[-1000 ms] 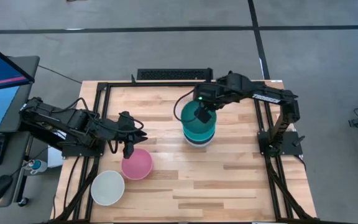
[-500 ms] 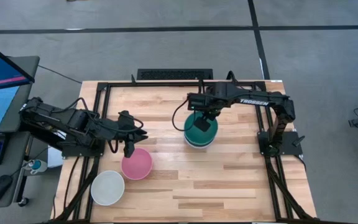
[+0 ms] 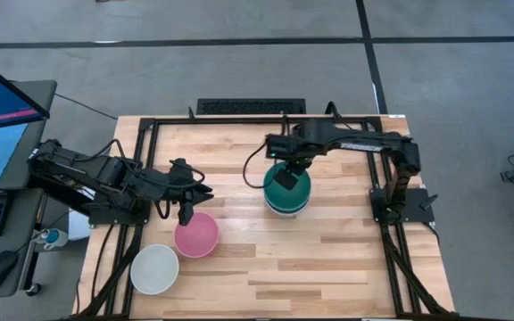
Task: Nest bowls inside each other
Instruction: Stack the green bowl on top of the light blue bowl
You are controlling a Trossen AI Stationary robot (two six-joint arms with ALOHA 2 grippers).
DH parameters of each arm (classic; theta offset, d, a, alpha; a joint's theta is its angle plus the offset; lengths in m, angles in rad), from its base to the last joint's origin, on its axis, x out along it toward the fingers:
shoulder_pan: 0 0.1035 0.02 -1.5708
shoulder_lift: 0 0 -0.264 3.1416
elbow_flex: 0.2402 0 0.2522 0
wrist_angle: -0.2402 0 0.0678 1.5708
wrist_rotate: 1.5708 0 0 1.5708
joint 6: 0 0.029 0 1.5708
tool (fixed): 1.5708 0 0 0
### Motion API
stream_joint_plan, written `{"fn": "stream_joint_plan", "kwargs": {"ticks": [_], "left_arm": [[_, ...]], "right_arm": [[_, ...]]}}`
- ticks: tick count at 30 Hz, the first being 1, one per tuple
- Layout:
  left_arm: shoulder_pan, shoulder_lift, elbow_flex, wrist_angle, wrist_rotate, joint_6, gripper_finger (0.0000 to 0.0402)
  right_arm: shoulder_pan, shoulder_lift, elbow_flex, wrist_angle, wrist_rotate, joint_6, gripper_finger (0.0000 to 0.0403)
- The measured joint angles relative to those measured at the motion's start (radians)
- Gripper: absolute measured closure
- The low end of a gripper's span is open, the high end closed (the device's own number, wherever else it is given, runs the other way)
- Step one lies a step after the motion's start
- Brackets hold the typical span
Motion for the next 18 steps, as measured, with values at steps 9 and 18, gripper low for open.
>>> {"fn": "stream_joint_plan", "kwargs": {"ticks": [9,18], "left_arm": [[-0.002,0.0,0.0,0.011,0.022,-0.002,0.0318],[-0.002,0.0,0.0,0.01,0.018,0.0,0.0318]], "right_arm": [[0.007,0.168,-0.001,-0.051,-0.074,-0.107,0.0279],[0.011,0.111,0.015,-0.044,-0.05,-0.1,0.0255]]}}
